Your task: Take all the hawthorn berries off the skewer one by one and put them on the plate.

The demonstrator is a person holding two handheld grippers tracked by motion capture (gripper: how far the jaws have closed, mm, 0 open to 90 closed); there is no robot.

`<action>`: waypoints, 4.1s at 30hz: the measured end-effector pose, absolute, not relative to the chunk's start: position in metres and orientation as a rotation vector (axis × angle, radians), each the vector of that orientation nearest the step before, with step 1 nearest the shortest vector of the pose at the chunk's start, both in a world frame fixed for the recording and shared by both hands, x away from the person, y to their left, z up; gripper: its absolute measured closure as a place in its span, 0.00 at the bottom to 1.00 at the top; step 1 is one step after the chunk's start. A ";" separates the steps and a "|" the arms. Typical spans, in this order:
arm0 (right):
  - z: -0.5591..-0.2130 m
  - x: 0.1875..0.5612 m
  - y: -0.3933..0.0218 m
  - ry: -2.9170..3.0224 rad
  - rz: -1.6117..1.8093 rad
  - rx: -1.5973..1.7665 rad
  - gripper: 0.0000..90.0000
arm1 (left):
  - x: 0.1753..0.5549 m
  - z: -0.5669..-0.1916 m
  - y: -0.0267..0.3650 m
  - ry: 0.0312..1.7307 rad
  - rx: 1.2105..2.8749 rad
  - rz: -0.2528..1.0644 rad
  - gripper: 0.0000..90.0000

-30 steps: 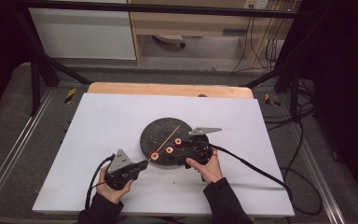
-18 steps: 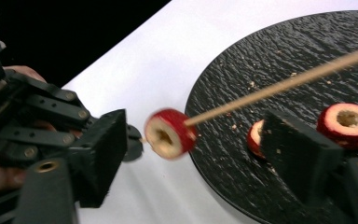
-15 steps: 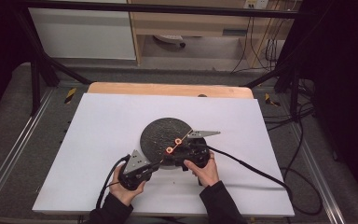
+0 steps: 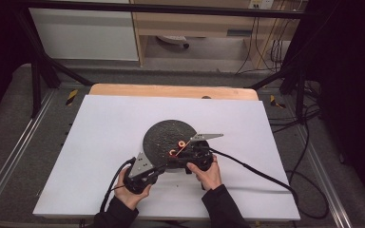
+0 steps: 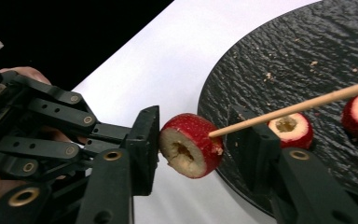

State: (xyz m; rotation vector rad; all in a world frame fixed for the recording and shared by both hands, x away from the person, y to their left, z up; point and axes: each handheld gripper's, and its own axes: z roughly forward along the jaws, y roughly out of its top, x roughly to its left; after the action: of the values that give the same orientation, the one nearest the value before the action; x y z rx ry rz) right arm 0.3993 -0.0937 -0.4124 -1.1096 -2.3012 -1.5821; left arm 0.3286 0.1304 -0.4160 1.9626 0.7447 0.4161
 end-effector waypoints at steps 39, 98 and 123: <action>-0.379 0.424 -0.119 -2.264 -1.678 -1.203 0.68 | 0.317 -0.414 0.160 0.720 1.951 0.436 0.98; -0.448 0.439 -0.113 -2.480 -1.432 -1.329 0.66 | 0.328 -0.421 0.186 0.846 1.930 0.448 0.98; -0.423 0.409 -0.159 -2.695 -1.490 -1.283 0.08 | 0.338 -0.413 0.182 0.866 1.955 0.425 0.98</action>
State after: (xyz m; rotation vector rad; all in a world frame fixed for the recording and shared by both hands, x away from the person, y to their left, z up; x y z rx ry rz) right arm 0.4092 -0.1591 -0.4230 -1.2826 -2.6946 -1.4902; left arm 0.3382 0.1822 -0.4126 1.9552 0.8664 0.4252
